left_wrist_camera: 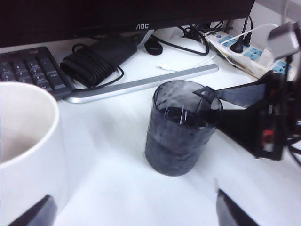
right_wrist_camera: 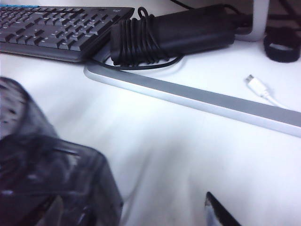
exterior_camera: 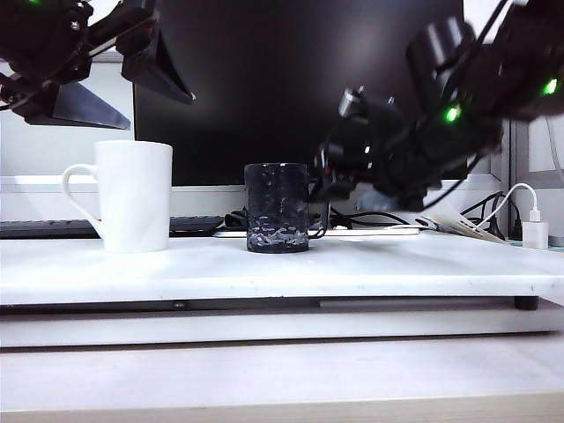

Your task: Carefully pick up the black cup and pour some water from the black cup into the white cup.

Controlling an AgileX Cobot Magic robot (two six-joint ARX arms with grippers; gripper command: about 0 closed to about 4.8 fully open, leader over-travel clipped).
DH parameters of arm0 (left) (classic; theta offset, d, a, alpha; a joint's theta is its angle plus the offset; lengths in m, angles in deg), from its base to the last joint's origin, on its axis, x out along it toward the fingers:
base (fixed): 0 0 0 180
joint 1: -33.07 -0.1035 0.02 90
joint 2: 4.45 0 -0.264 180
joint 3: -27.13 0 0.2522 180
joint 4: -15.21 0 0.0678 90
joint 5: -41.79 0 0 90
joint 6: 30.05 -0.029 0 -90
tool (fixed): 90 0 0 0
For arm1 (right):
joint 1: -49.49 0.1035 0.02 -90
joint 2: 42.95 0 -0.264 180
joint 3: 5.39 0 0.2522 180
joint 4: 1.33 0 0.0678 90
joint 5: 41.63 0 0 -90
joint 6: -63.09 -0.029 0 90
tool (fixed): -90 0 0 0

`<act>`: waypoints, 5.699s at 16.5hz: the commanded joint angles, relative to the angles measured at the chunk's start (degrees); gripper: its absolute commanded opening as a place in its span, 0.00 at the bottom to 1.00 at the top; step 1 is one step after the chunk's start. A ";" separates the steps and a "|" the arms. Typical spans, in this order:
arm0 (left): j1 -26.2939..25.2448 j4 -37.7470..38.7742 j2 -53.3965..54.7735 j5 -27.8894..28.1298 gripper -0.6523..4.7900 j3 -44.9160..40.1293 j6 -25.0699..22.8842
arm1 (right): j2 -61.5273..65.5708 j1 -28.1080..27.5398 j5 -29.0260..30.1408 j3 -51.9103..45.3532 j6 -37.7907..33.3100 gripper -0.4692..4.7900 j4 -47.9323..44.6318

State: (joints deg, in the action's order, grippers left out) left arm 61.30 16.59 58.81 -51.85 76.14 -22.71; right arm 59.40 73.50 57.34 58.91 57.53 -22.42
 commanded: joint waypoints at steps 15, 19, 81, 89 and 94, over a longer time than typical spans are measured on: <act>-0.04 1.64 -0.07 0.00 1.00 0.28 -1.33 | 3.15 0.04 -0.28 0.44 -0.70 0.09 -10.47; -0.09 1.64 -0.24 2.34 1.00 0.28 -1.36 | 2.47 0.04 0.00 0.44 -1.51 0.09 -10.40; -13.75 27.39 5.31 -10.51 1.00 16.57 -1.36 | 13.05 15.54 -6.27 54.84 62.84 0.09 19.89; -13.77 27.32 5.16 -9.16 1.00 16.57 -2.84 | 15.02 14.75 -4.35 54.90 65.22 0.09 16.59; -13.77 27.32 5.09 -9.01 1.00 16.57 -2.84 | 15.02 14.75 -4.35 54.90 68.70 0.09 16.57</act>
State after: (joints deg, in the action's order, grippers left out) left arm 47.47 44.59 64.21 -61.00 92.51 -25.34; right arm 74.92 88.08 52.73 113.18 125.26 -3.21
